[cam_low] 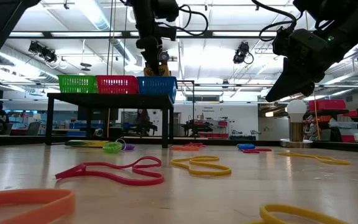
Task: Pick & Place Office Desk Supplies
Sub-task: Put the big box of crayons into the blue bin on the shelf
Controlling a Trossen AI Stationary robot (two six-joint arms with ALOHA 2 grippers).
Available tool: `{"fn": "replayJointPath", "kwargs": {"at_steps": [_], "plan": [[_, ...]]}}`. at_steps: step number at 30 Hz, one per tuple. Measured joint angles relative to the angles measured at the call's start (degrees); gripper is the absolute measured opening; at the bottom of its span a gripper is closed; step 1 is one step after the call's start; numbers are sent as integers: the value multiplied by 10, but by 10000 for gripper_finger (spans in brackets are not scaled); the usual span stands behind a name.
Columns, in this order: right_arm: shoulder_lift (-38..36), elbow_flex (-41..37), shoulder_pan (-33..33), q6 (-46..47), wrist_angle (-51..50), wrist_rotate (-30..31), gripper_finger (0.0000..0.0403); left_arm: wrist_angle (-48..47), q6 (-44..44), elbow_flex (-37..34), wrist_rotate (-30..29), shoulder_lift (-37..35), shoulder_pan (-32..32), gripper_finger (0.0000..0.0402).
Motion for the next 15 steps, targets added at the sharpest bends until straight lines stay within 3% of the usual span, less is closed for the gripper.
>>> {"fn": "replayJointPath", "kwargs": {"at_steps": [15], "plan": [[0,0,0,0,0,2,5,36,39,0,-42,4,2,159]]}}
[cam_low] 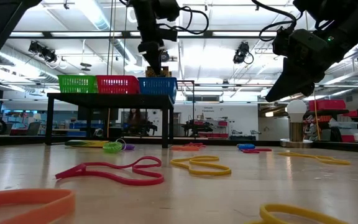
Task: Pick & Place Office Desk Supplies
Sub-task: Put the big box of crayons into the blue bin on the shelf, then put the red rubber band into the green bin on the shelf
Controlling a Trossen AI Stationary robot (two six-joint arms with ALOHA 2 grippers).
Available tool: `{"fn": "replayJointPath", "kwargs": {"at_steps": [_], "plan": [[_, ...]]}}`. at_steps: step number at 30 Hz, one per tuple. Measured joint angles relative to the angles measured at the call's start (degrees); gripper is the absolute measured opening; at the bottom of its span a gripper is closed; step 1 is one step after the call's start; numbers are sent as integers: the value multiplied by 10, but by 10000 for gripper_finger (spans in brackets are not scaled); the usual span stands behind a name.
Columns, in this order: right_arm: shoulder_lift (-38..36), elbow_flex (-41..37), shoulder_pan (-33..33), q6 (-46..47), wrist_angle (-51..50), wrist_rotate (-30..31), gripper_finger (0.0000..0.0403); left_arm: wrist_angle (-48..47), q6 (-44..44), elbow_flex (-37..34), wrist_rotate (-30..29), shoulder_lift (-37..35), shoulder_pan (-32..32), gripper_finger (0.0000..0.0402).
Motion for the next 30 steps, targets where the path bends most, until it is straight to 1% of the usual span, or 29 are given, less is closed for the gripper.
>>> {"fn": "replayJointPath", "kwargs": {"at_steps": [8,12,17,22,25,28,30], "plan": [[0,0,0,0,0,0,5,15,13,0,-41,0,0,201],[0,0,0,0,0,0,5,35,17,0,-54,0,0,209],[0,0,0,0,0,0,5,38,17,0,-55,-8,-3,208],[0,0,0,0,0,0,5,38,17,0,-52,-32,-8,201],[0,0,0,0,0,0,5,38,4,0,-54,-54,-12,190],[0,0,0,0,0,1,5,25,-46,0,-54,-80,-19,163],[0,0,0,0,0,2,5,14,-91,0,-38,-99,-24,135]]}}
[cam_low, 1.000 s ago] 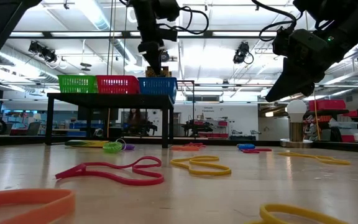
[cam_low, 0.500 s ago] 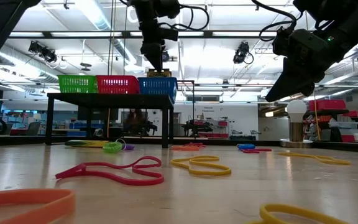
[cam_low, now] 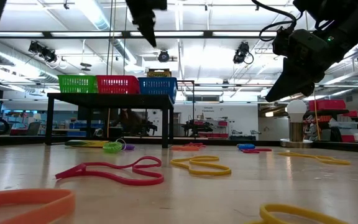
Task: Pick & Place Office Desk Supplies
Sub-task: Put the red rubber band into the green bin on the shelf
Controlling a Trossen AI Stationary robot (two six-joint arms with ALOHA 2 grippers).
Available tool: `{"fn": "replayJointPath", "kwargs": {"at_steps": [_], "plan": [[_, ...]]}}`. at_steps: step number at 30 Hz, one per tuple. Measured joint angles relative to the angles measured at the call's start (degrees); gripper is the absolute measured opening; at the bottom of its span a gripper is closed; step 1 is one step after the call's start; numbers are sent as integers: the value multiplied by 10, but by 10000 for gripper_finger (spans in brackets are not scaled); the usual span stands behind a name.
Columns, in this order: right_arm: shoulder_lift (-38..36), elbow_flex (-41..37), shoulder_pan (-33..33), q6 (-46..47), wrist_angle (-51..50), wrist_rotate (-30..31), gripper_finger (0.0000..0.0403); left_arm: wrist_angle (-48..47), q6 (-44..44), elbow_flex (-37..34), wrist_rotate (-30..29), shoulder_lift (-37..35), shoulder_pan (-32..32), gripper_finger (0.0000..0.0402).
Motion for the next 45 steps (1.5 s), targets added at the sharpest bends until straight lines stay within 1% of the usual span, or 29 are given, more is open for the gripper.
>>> {"fn": "replayJointPath", "kwargs": {"at_steps": [1,2,3,5,6,8,11,17,20,22,24,26,28,31,33,36,39,41,45], "plan": [[0,0,0,0,0,0,5,-9,-27,0,17,-10,-3,119],[0,0,0,0,0,0,5,-20,-58,0,48,-19,-4,101],[0,0,0,0,0,1,5,-25,-83,-3,92,-29,-4,82],[0,0,0,1,0,1,5,-22,-125,-28,162,-50,-11,44],[0,0,0,3,0,1,5,-12,-141,-45,178,-61,-19,25],[0,0,0,10,0,3,5,22,-166,-97,175,-87,-40,9],[0,0,0,18,0,4,5,98,-202,-204,168,-132,-75,7],[0,0,0,35,1,4,5,343,-307,-458,156,-226,-165,7],[0,0,0,57,1,4,5,457,-386,-549,150,-254,-208,10],[0,0,0,64,1,4,5,526,-444,-588,153,-253,-229,17],[0,1,0,65,1,3,5,561,-475,-612,166,-239,-242,24],[0,2,0,70,2,3,5,569,-485,-622,168,-222,-254,27],[0,8,2,86,-4,1,5,567,-484,-634,137,-210,-276,21],[5,25,17,93,-6,1,5,590,-485,-668,73,-204,-318,6],[14,37,31,93,-19,5,5,629,-503,-700,62,-204,-339,6],[53,67,52,94,-38,5,5,674,-543,-751,62,-204,-364,8],[109,103,74,95,-63,4,5,677,-569,-780,103,-197,-378,10],[149,130,88,101,-80,5,6,677,-568,-787,123,-188,-389,14],[226,186,116,114,-80,5,20,681,-535,-788,124,-166,-420,15]]}}
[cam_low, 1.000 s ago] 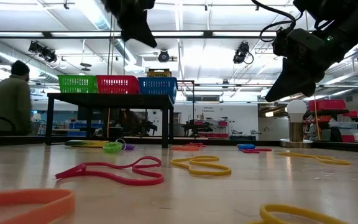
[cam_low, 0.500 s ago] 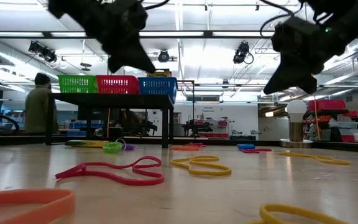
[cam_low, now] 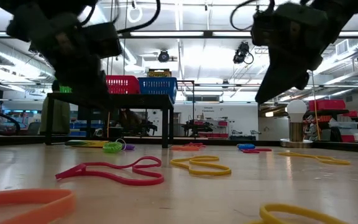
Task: Pick & Place Office Desk Supplies
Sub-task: Put the red rubber band into the green bin on the shelf
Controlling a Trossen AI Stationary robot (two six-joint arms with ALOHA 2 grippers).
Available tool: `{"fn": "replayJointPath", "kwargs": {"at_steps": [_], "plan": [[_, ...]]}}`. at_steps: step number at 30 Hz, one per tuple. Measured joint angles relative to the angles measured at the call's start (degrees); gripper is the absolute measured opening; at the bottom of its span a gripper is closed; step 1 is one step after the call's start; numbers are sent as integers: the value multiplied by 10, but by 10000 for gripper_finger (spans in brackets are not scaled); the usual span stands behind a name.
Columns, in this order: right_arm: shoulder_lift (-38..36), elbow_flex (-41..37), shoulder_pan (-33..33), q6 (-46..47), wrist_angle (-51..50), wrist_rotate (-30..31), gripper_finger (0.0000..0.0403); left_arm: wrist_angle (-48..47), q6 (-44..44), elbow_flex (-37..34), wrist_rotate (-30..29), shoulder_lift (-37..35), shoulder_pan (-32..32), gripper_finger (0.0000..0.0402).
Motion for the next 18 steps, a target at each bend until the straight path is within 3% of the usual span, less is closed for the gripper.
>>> {"fn": "replayJointPath", "kwargs": {"at_steps": [3,8,13,18], "plan": [[46,33,18,21,5,-1,32,35,9,0,29,21,-27,10],[81,50,37,53,34,2,37,117,-61,1,65,70,-60,12],[82,41,52,67,40,27,28,72,-53,63,13,120,-101,61],[81,36,58,32,37,28,20,-25,-79,177,-43,200,-128,117]]}}
